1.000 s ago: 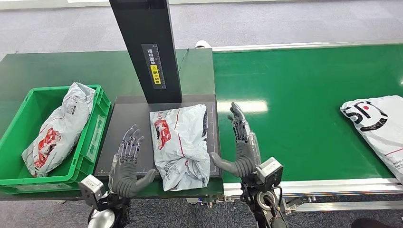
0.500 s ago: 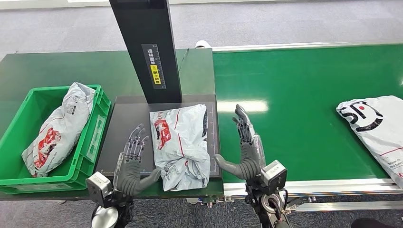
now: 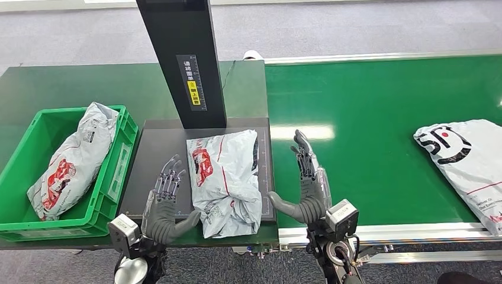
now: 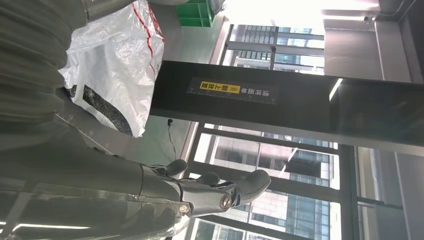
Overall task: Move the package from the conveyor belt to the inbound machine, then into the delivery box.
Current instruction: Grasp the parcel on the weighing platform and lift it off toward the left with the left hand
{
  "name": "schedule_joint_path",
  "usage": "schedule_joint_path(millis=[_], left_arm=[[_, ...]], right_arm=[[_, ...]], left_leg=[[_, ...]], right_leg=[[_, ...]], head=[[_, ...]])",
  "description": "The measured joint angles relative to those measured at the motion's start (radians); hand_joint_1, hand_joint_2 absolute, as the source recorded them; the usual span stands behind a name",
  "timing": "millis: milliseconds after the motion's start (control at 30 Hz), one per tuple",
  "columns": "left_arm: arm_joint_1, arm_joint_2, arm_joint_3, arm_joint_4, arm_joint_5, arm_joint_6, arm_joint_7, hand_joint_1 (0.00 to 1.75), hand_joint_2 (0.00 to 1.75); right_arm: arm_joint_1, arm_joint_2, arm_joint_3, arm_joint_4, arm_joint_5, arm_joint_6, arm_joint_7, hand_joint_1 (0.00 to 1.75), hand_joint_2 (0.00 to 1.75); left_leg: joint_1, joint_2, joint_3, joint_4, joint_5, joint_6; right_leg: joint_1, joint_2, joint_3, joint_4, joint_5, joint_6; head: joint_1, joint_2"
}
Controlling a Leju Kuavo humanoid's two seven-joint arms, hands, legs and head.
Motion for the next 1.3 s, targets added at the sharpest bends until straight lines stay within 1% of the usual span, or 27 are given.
schedule_joint_path(millis=[167, 200, 233, 267, 300, 333, 367, 400, 433, 467, 500, 667, 1067, 1100, 1133, 1200, 1233, 1300], left_arm=[[0.000, 0.000, 0.000, 0.000, -0.002, 0.002, 0.001, 0.00, 1.75], [-0.003, 0.000, -0.002, 0.002, -0.014, 0.014, 0.013, 0.00, 1.75], [-0.015, 0.001, -0.012, 0.014, -0.049, 0.044, 0.047, 0.00, 1.75], [-0.041, 0.000, -0.031, 0.040, -0.112, 0.091, 0.110, 0.00, 1.75], [-0.079, -0.003, -0.061, 0.083, -0.219, 0.145, 0.206, 0.00, 1.75], [-0.122, -0.008, -0.096, 0.134, -0.364, 0.194, 0.312, 0.00, 1.75], [-0.162, -0.016, -0.130, 0.184, -0.527, 0.228, 0.400, 0.00, 1.75], [-0.193, -0.024, -0.158, 0.228, -0.691, 0.250, 0.457, 0.00, 1.75], [-0.217, -0.031, -0.179, 0.264, -0.825, 0.263, 0.478, 0.00, 1.75], [-0.236, -0.036, -0.195, 0.294, -0.912, 0.273, 0.478, 0.00, 1.75], [-0.252, -0.039, -0.206, 0.320, -0.948, 0.280, 0.473, 0.00, 1.75], [-0.292, -0.044, -0.237, 0.396, -0.847, 0.291, 0.464, 0.00, 1.75], [-0.313, -0.044, -0.251, 0.442, -0.838, 0.291, 0.462, 0.00, 1.75], [-0.313, -0.044, -0.251, 0.444, -0.837, 0.291, 0.462, 0.21, 1.75], [-0.313, -0.044, -0.251, 0.445, -0.836, 0.290, 0.461, 0.62, 1.75], [-0.313, -0.044, -0.251, 0.447, -0.833, 0.290, 0.458, 1.48, 1.75], [-0.313, -0.044, -0.250, 0.447, -0.832, 0.293, 0.454, 1.71, 1.75], [-0.313, -0.044, -0.248, 0.446, -0.831, 0.303, 0.441, 1.75, 1.75]], right_arm=[[0.000, 0.000, 0.000, 0.000, 0.000, 0.000, 0.000, 0.00, 1.75], [0.000, 0.000, -0.001, 0.000, 0.000, -0.001, 0.004, 0.00, 1.75], [0.000, 0.001, -0.003, 0.000, 0.002, -0.003, 0.015, 0.00, 1.75], [0.001, 0.005, -0.007, 0.000, 0.005, -0.006, 0.027, 0.00, 1.75], [0.000, 0.011, -0.013, 0.000, 0.010, -0.009, 0.041, 0.00, 1.75], [0.000, 0.019, -0.019, 0.000, 0.016, -0.011, 0.051, 0.00, 1.75], [0.000, 0.028, -0.023, 0.000, 0.021, -0.012, 0.056, 0.00, 1.75], [0.000, 0.035, -0.027, 0.000, 0.024, -0.013, 0.058, 0.00, 1.75], [0.001, 0.040, -0.031, 0.000, 0.025, -0.013, 0.059, 0.00, 1.75], [0.002, 0.044, -0.034, 0.000, 0.026, -0.013, 0.060, 0.00, 1.75], [0.003, 0.048, -0.038, 0.000, 0.026, -0.013, 0.060, 0.00, 1.75], [0.004, 0.054, -0.049, 0.000, 0.029, -0.013, 0.061, 0.00, 1.75], [0.006, 0.059, -0.059, 0.000, 0.029, -0.013, 0.060, 0.00, 1.75], [0.006, 0.059, -0.060, 0.000, 0.029, -0.013, 0.060, 0.00, 1.75], [0.006, 0.059, -0.060, 0.000, 0.029, -0.014, 0.061, 0.00, 1.75], [0.006, 0.059, -0.061, 0.001, 0.029, -0.014, 0.061, 0.00, 1.75], [0.006, 0.059, -0.062, 0.001, 0.029, -0.014, 0.061, 0.00, 1.75], [0.006, 0.059, -0.063, 0.001, 0.029, -0.016, 0.060, 0.00, 1.75]], left_leg=[[0.000, 0.000, 0.000, 0.000, 0.000, 0.000], [0.000, 0.000, 0.000, 0.000, 0.000, 0.000], [0.000, -0.001, 0.001, 0.000, 0.000, 0.000], [0.000, -0.002, 0.000, 0.001, 0.000, 0.000], [0.000, -0.004, 0.000, 0.001, 0.001, 0.001], [0.000, -0.005, -0.001, 0.001, 0.001, 0.001], [0.000, -0.005, -0.001, 0.001, 0.002, 0.002], [0.000, -0.005, -0.001, 0.001, 0.002, 0.002], [-0.001, -0.003, 0.000, 0.001, 0.002, 0.002], [-0.001, -0.003, 0.000, 0.001, 0.002, 0.002], [-0.001, -0.003, 0.000, 0.001, 0.002, 0.002], [-0.001, -0.003, 0.000, 0.001, 0.002, 0.002], [-0.001, -0.003, 0.000, 0.001, 0.002, 0.002], [-0.001, -0.003, 0.000, 0.001, 0.002, 0.002], [-0.001, -0.003, 0.000, 0.001, 0.002, 0.002], [-0.001, -0.003, 0.000, 0.001, 0.002, 0.002], [-0.001, -0.003, 0.000, 0.001, 0.002, 0.002], [-0.001, -0.003, 0.000, 0.001, 0.002, 0.002]], right_leg=[[0.000, 0.000, 0.000, 0.000, 0.000, 0.000], [0.000, 0.000, -0.001, 0.000, 0.000, 0.000], [0.000, -0.001, -0.001, 0.000, 0.000, 0.000], [0.000, -0.003, -0.001, -0.001, 0.000, 0.000], [0.000, -0.005, 0.000, -0.001, 0.000, 0.000], [0.000, -0.007, 0.001, -0.001, 0.000, 0.000], [0.000, -0.008, 0.002, 0.000, 0.001, 0.000], [0.000, -0.008, 0.002, 0.000, 0.001, 0.000], [0.000, -0.007, 0.002, 0.000, 0.002, 0.000], [-0.001, -0.006, 0.002, 0.000, 0.002, 0.000], [-0.001, -0.006, 0.002, 0.000, 0.002, 0.000], [-0.001, -0.006, 0.002, 0.000, 0.002, 0.000], [-0.001, -0.006, 0.002, 0.000, 0.002, 0.000], [-0.001, -0.006, 0.002, 0.000, 0.002, 0.000], [-0.001, -0.006, 0.002, 0.000, 0.002, 0.000], [-0.001, -0.006, 0.002, 0.000, 0.002, 0.000], [-0.001, -0.006, 0.002, 0.000, 0.002, 0.000], [-0.001, -0.006, 0.002, 0.000, 0.002, 0.000]], head=[[0.000, 0.000], [0.000, 0.000], [0.000, 0.000], [0.000, 0.000], [0.000, 0.000], [0.000, 0.000], [0.000, 0.000], [0.000, 0.000], [0.000, 0.000], [0.000, 0.000], [0.000, 0.000], [0.000, 0.000], [0.000, 0.000], [0.000, 0.000], [0.000, 0.000], [0.000, 0.000], [0.000, 0.000], [0.000, 0.000]])
